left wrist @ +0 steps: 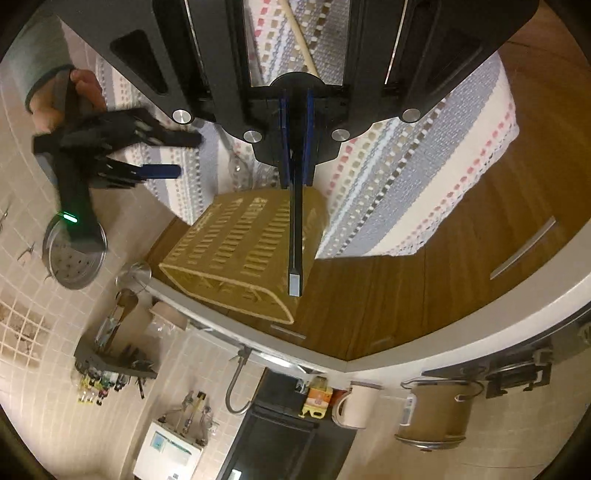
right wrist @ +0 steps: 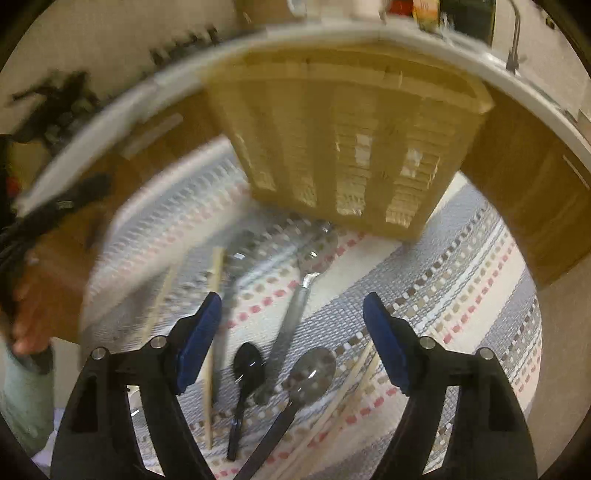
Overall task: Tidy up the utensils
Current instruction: 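Lift the clear spoon with the right gripper toward the tan caddy, then lower the clear spoon into the caddy and open the right gripper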
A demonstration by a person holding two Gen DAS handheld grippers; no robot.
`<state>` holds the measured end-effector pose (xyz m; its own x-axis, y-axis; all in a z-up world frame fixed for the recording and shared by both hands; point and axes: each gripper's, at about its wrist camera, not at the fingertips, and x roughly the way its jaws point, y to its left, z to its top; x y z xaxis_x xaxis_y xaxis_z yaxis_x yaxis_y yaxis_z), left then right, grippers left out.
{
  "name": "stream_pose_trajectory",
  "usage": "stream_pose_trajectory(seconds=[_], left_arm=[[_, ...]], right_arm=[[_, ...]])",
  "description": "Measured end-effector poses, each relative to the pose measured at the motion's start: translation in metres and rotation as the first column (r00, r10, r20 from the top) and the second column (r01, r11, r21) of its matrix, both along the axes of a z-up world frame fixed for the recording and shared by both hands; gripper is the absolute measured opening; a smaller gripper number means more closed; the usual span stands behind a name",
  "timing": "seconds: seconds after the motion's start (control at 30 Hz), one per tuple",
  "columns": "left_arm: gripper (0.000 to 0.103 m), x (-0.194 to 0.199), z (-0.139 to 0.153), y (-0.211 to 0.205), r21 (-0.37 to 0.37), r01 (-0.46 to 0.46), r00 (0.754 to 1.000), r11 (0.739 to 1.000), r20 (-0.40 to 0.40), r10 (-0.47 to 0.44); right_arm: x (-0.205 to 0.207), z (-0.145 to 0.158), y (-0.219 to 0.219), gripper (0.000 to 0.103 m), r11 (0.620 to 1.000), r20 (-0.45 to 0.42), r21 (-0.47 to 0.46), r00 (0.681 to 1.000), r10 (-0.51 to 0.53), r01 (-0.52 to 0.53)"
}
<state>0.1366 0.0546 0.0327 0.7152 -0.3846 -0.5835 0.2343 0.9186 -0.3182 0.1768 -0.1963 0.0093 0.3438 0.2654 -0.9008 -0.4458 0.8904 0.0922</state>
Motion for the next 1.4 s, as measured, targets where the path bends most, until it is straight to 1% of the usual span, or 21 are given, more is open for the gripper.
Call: stream_pose_trajectory(seconds=[0.03,0.07,0.1,0.17,0.2,0.23,0.27,0.3,0.33,0.4,0.43,0.53,0.6,0.73,0.83,0.87,0.97,1.03,1.13,1.23,1.4], left_arm=[[0.004,-0.001,-0.002,0.001,0.005,-0.001,1.0,1.0,-0.002,0.001],[0.004,-0.002,-0.002,0.002,0.007,-0.001,1.0,1.0,-0.001,0.001],[0.004,-0.002,-0.003,0.005,0.007,-0.002,1.0,1.0,0.002,0.002],[0.004,0.0,-0.003,0.007,-0.004,-0.001,1.0,1.0,0.003,0.001],[0.004,0.001,-0.004,0.008,-0.007,0.001,1.0,1.0,0.004,-0.001],[0.004,0.002,-0.004,0.009,-0.006,0.002,1.0,1.0,0.007,-0.002],[0.004,0.002,-0.004,0.009,-0.003,0.002,1.0,1.0,0.013,-0.002],[0.004,0.002,-0.003,0.01,0.001,0.003,1.0,1.0,0.021,-0.003],[0.004,0.001,-0.002,0.01,0.0,0.005,1.0,1.0,0.029,-0.005],[0.004,0.0,0.0,0.01,-0.015,0.012,0.998,1.0,0.054,-0.011],[0.004,0.0,0.002,0.011,-0.024,0.014,0.998,1.0,0.065,-0.013],[0.004,-0.002,0.013,0.012,-0.06,0.025,0.993,0.998,0.116,-0.018],[0.004,-0.005,0.026,0.011,-0.078,0.032,0.987,0.996,0.158,-0.02],[0.004,-0.006,0.057,0.007,-0.128,0.04,0.966,0.991,0.258,-0.006],[0.004,0.003,0.078,0.001,-0.185,0.054,0.951,0.981,0.31,0.006],[0.004,0.008,0.084,-0.002,-0.2,0.06,0.946,0.978,0.323,0.008],[0.004,0.027,0.097,-0.021,-0.207,0.073,0.931,0.976,0.366,0.008],[0.004,0.041,0.099,-0.031,-0.223,0.093,0.928,0.97,0.372,-0.004],[0.004,0.067,0.091,-0.042,-0.237,0.121,0.926,0.964,0.378,-0.023],[0.004,0.091,0.076,-0.047,-0.241,0.127,0.933,0.962,0.358,-0.034],[0.004,0.113,0.051,-0.05,-0.201,0.097,0.939,0.975,0.342,-0.023]], right_arm=[[0.012,-0.009,0.003,0.052,0.999,-0.059,0.006,0.998,-0.031,0.031],[0.018,-0.014,0.005,0.048,0.999,-0.09,0.023,0.995,-0.047,0.049],[0.027,-0.02,0.008,0.048,0.996,-0.124,0.034,0.99,-0.073,0.078],[0.038,-0.03,0.015,0.048,0.993,-0.154,-0.004,0.981,-0.117,0.118],[0.04,-0.033,0.019,0.048,0.992,-0.148,-0.026,0.98,-0.129,0.127],[0.038,-0.034,0.026,0.044,0.992,-0.138,-0.057,0.983,-0.118,0.111],[0.036,-0.034,0.034,0.028,0.987,-0.1,-0.121,0.988,-0.115,0.102],[0.033,-0.034,0.038,0.017,0.984,-0.078,-0.152,0.991,-0.106,0.093],[0.031,-0.035,0.04,0.013,0.986,-0.079,-0.147,0.992,-0.095,0.083],[0.03,-0.035,0.038,0.01,0.989,-0.088,-0.124,0.991,-0.096,0.085],[0.028,-0.033,0.034,0.01,0.993,-0.09,-0.085,0.992,-0.093,0.086],[0.016,-0.018,0.02,0.01,0.998,-0.044,-0.013,0.997,-0.07,0.069],[0.003,0.002,0.012,0.01,0.997,0.007,0.059,0.999,-0.052,0.052],[-0.029,0.048,-0.005,0.01,0.984,0.181,0.181,0.983,-0.027,-0.006],[-0.039,0.088,-0.018,0.01,0.962,0.312,0.273,0.948,-0.061,-0.028],[-0.04,0.104,-0.022,0.01,0.953,0.369,0.302,0.925,-0.084,-0.034],[-0.032,0.134,-0.029,0.01,0.948,0.485,0.317,0.861,-0.157,-0.006],[-0.021,0.145,-0.03,0.01,0.943,0.529,0.333,0.826,-0.193,0.008],[-0.005,0.152,-0.037,0.01,0.936,0.578,0.351,0.78,-0.242,0.03],[0.016,0.153,-0.046,0.01,0.935,0.628,0.351,0.729,-0.273,0.049],[0.045,0.142,-0.052,0.01,0.932,0.656,0.358,0.694,-0.297,0.061]])
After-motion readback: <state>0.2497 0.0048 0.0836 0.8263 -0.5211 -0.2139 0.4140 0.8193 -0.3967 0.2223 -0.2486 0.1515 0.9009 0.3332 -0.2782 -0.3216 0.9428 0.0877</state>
